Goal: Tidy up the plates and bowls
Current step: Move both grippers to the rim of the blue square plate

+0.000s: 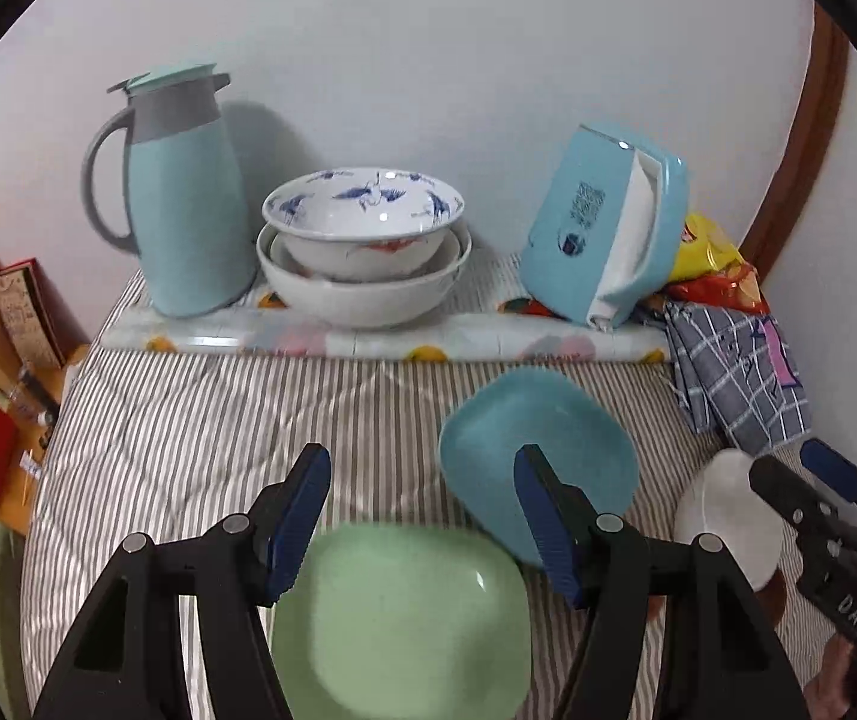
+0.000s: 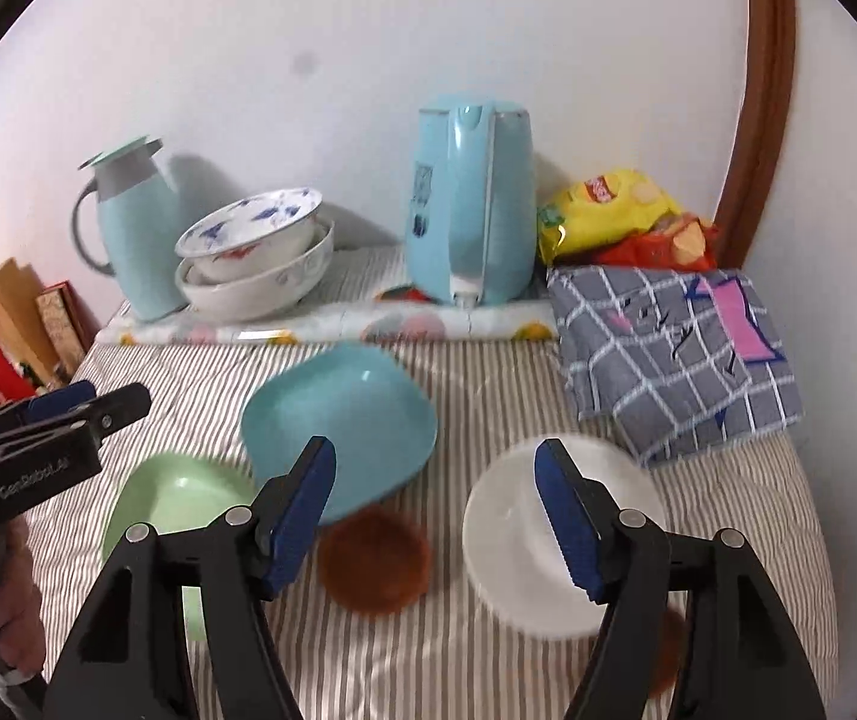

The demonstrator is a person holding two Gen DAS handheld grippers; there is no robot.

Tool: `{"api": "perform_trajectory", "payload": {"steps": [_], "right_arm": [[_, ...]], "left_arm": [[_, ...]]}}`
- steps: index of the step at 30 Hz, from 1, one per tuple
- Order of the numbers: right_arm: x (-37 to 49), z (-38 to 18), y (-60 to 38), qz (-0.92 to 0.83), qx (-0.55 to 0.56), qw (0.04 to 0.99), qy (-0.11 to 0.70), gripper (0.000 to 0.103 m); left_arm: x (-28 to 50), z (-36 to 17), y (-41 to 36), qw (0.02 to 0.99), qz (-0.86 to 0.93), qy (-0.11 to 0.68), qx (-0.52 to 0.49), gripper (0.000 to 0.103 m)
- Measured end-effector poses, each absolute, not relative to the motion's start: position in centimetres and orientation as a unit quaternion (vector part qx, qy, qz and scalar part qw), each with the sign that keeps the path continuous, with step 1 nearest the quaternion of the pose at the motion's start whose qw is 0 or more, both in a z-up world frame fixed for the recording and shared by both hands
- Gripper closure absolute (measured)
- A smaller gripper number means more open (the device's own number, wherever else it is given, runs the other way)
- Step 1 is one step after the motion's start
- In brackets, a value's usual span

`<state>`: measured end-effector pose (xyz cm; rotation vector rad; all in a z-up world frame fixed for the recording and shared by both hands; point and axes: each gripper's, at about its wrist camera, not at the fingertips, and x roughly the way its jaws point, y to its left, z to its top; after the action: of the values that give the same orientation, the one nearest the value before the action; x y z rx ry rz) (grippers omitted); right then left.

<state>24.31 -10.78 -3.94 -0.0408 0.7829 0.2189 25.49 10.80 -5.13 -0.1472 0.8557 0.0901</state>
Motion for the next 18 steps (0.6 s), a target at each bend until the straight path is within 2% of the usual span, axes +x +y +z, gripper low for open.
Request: {"api": "perform_trajectory", "payload": {"steps": [6,18], "right_arm": [[28.6,-3.9,-9.9,0.100,-0.022,0.920,0.377,0.035],[32.9,-9.5,-8.6,0.105,-0.035,0.899,0.423,0.037]], "left_arm": [[29.2,-5.6,11.3,0.907,0.049,0.415,-0.056,0.041],[33.5,-10.3,11.4,0.887,0.032,0.454,-0.072,0.041]]}}
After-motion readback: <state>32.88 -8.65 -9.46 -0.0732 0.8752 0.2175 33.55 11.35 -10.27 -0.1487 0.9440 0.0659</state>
